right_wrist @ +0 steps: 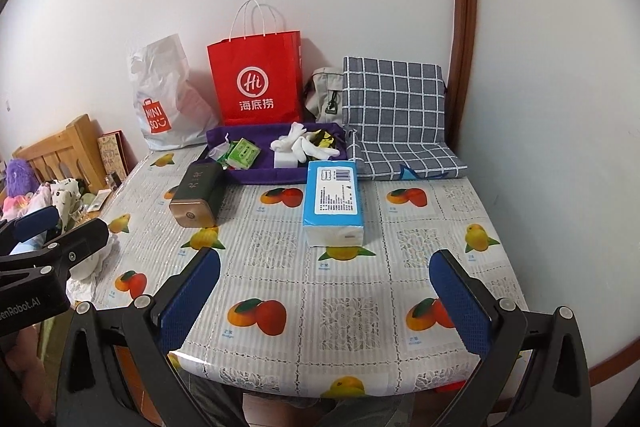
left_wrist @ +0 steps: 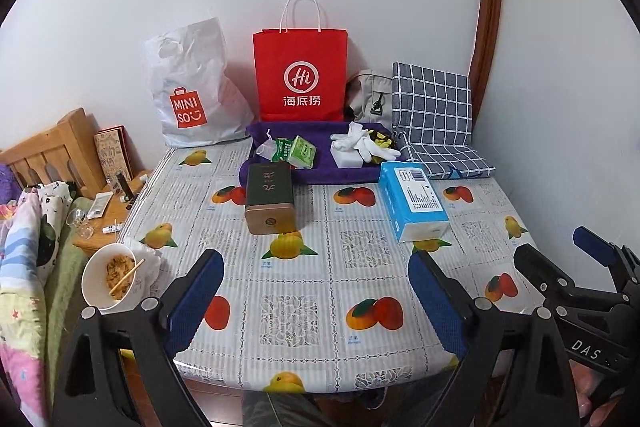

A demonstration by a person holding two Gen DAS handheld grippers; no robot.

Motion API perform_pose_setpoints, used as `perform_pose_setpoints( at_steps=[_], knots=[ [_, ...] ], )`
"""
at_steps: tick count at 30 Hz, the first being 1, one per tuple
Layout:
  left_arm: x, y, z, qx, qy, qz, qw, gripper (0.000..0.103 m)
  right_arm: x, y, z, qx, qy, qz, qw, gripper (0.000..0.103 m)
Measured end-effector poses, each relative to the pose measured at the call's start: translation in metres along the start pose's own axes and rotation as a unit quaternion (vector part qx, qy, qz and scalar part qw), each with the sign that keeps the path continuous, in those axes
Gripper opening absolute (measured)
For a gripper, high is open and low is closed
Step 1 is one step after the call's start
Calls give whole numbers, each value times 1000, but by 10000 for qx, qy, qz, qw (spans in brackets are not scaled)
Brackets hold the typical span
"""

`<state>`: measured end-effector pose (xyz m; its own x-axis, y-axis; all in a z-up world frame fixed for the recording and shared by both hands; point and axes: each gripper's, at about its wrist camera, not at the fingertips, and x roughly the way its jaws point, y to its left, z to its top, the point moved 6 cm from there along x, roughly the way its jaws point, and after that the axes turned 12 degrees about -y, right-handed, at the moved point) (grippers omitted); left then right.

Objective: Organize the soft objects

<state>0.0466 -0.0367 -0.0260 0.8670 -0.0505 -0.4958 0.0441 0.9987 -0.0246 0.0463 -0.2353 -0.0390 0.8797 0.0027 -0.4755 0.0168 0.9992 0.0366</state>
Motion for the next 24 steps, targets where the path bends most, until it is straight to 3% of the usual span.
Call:
perform_pose_setpoints(
  at_steps=[24],
  knots=[
    [-5,3,-3,-26,40,-19,10000,94,-1,1,-3,31,19,67,10000,103]
  ],
)
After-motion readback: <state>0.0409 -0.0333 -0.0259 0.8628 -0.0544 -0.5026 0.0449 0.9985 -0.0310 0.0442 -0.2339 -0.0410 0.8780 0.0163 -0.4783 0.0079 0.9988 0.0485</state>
